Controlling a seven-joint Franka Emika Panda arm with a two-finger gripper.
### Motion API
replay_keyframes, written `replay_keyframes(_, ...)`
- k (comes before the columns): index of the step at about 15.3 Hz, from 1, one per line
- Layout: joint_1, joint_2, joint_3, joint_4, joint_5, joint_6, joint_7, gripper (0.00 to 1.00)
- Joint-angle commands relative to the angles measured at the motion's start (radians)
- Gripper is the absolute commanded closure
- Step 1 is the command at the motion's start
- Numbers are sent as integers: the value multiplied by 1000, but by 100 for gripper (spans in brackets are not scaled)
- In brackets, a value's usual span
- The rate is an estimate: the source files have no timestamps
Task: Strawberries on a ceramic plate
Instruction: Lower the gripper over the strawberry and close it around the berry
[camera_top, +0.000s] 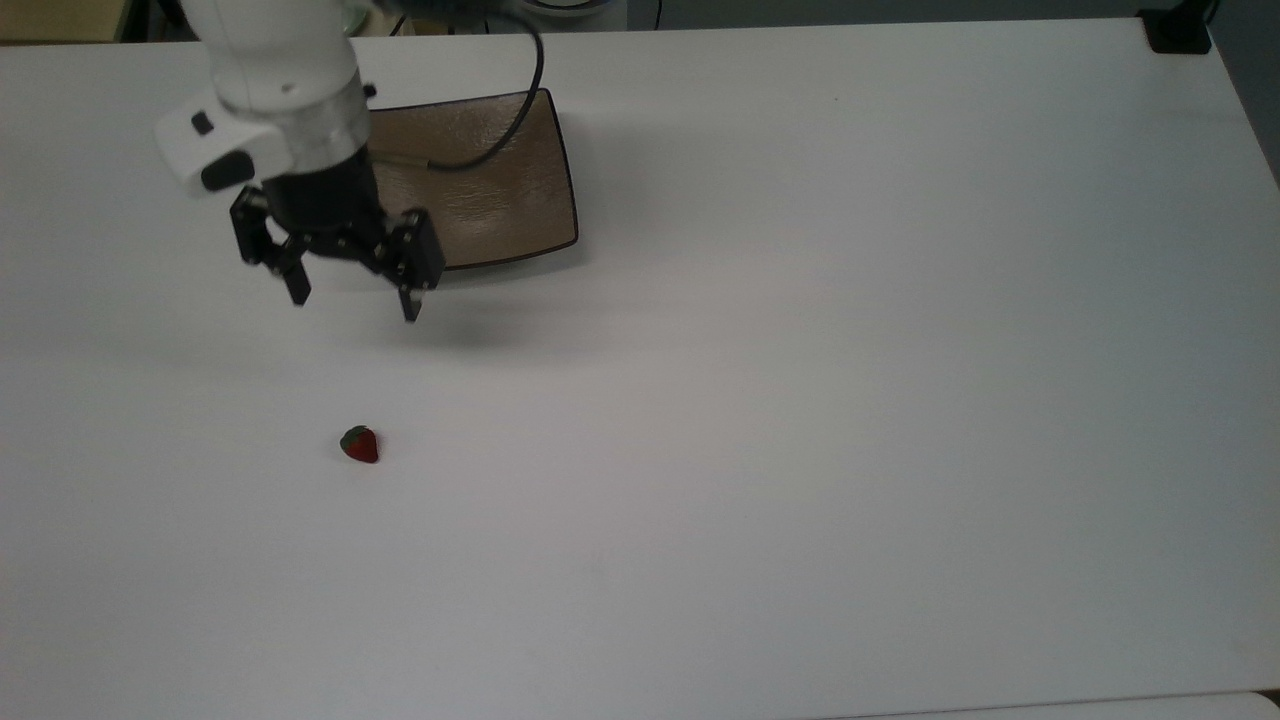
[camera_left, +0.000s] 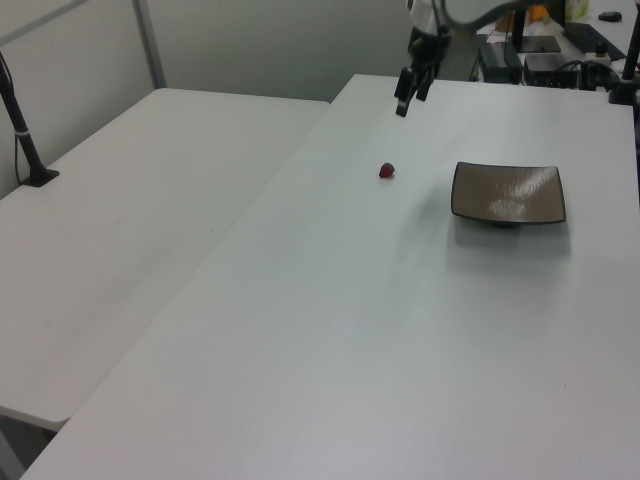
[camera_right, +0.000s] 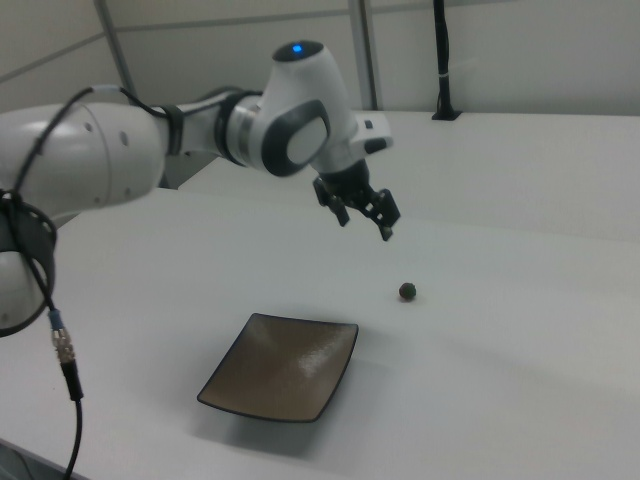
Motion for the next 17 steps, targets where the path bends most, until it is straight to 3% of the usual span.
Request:
replay_keyframes(1,-7,80,0,32,-7,125,-13,0)
replay_keyframes(16,-14,270,0,25,-17,375,-19,0)
replay_keyframes(17,-17,278,-2,25,-19,395,-19,5)
